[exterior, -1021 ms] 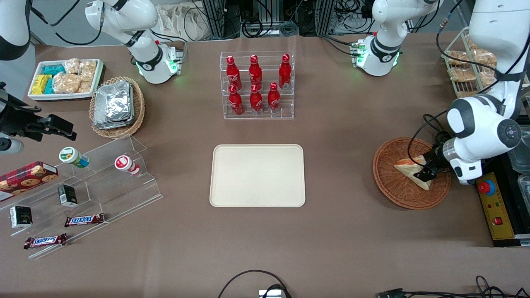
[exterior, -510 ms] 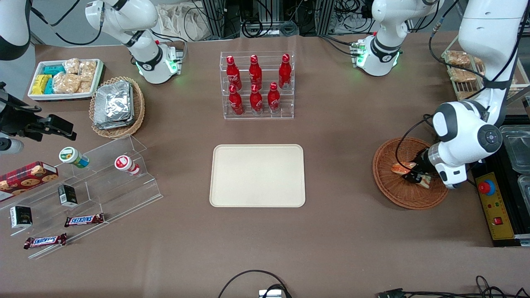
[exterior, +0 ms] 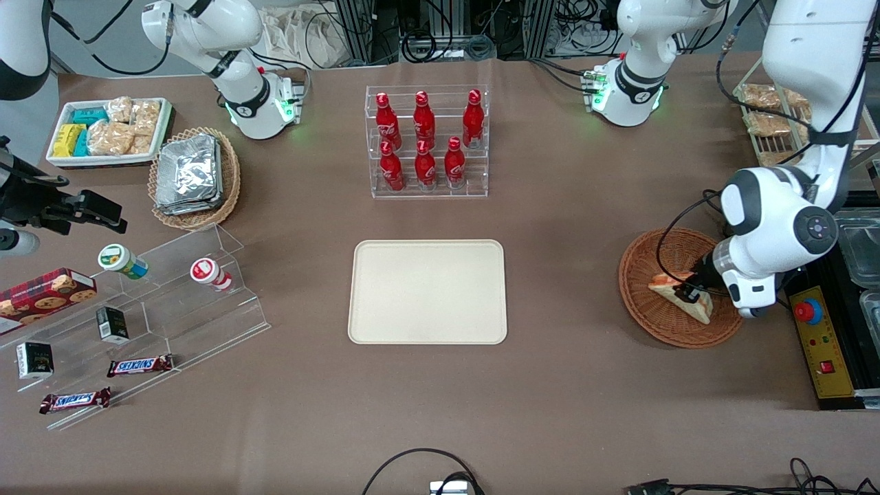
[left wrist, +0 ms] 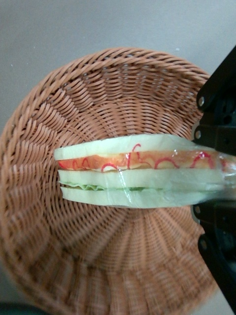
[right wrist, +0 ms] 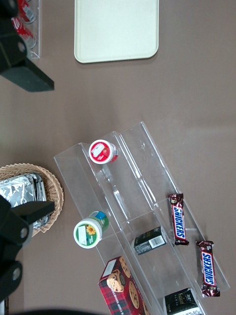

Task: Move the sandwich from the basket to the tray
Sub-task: 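Lift the sandwich out of the basket with the left gripper, then carry the held sandwich over to the cream tray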

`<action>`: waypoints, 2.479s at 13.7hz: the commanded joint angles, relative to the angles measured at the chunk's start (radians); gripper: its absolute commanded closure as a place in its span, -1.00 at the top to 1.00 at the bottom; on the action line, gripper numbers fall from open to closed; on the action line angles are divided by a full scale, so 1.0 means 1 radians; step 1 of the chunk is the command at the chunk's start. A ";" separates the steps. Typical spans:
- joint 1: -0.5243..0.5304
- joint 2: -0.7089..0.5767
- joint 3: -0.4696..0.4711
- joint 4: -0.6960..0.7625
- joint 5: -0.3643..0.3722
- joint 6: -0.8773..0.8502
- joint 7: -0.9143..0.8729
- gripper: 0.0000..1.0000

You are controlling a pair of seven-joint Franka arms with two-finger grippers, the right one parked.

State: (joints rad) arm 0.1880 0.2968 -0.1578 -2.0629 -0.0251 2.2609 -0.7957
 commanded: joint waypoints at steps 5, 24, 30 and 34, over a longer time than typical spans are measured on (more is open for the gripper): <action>-0.016 -0.038 -0.025 0.510 0.047 -0.702 0.338 -1.00; -0.630 0.433 -0.074 0.685 0.133 -0.285 0.075 -1.00; -0.677 0.488 -0.074 0.681 0.146 -0.202 0.090 -1.00; -0.677 0.504 -0.072 0.658 0.149 -0.215 0.093 0.99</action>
State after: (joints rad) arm -0.4865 0.8024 -0.2355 -1.3982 0.1059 2.0474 -0.7025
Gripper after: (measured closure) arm 0.744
